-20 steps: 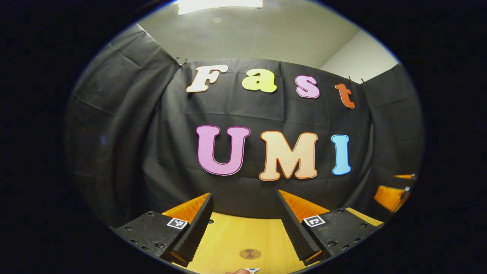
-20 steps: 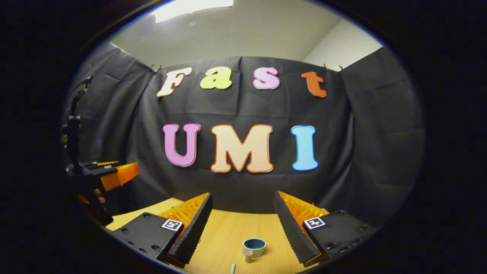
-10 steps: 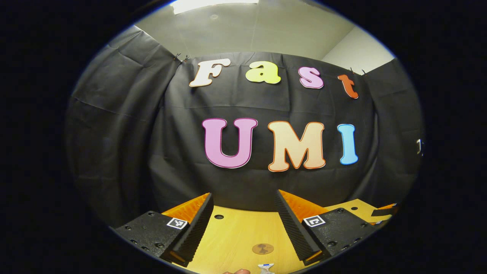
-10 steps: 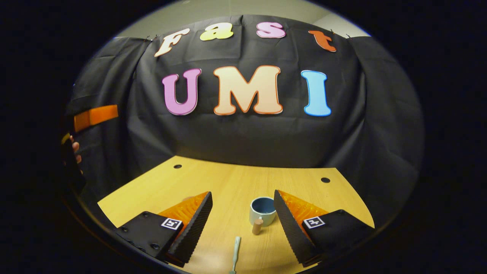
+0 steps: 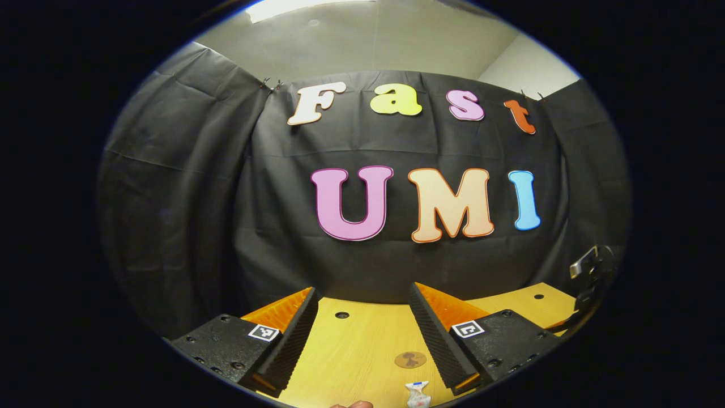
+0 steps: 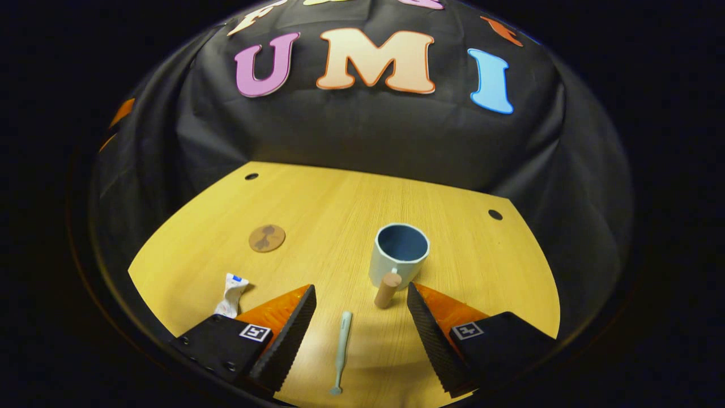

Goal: Put the toothbrush and toothpaste on the desktop into the cup, then pick up the cup and place it on the coaster on the desktop.

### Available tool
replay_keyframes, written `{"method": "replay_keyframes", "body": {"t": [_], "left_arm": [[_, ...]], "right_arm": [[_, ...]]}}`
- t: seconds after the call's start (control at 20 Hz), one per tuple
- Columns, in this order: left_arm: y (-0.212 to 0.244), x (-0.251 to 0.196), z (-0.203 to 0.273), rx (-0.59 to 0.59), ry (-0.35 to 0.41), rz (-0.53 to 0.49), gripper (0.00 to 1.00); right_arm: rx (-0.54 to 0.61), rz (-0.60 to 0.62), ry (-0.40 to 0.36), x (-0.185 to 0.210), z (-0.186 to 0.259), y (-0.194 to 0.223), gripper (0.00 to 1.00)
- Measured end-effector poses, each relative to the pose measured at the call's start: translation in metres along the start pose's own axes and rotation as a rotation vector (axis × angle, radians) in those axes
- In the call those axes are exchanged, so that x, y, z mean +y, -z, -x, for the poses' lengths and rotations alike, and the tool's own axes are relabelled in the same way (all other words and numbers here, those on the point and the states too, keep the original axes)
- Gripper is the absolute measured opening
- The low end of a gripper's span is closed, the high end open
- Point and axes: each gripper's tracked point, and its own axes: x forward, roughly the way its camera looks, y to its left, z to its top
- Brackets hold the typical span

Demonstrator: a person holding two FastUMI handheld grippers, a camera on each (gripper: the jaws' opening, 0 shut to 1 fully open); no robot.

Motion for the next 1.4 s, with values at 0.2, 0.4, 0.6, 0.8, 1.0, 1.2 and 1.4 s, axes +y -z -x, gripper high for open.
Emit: {"method": "replay_keyframes", "body": {"t": [0.2,0.4,0.6,0.8,1.0,1.2,1.4], "left_arm": [[0.004,0.008,0.000,0.011,-0.011,-0.005,0.98],[0.010,0.011,0.001,0.025,-0.015,-0.011,0.94],[0.018,0.011,0.002,0.043,-0.012,-0.012,0.94],[0.023,0.011,0.002,0.056,-0.009,-0.014,0.94],[0.026,0.007,0.002,0.064,-0.002,-0.017,0.94],[0.032,0.002,0.002,0.079,0.009,0.006,0.98],[0.038,-0.008,0.000,0.085,0.027,0.020,0.94]], "right_arm": [[0.155,-0.013,-0.002,0.007,-0.018,0.037,0.99],[0.262,-0.015,-0.009,0.013,-0.031,0.066,0.99],[0.323,0.004,-0.003,0.014,-0.045,0.082,0.97],[0.380,-0.004,-0.017,0.018,-0.053,0.097,0.92],[0.425,-0.029,-0.050,0.028,-0.057,0.104,0.78],[0.472,-0.038,-0.057,0.029,-0.057,0.106,0.62],[0.472,-0.065,-0.060,0.028,-0.059,0.106,0.15]]}}
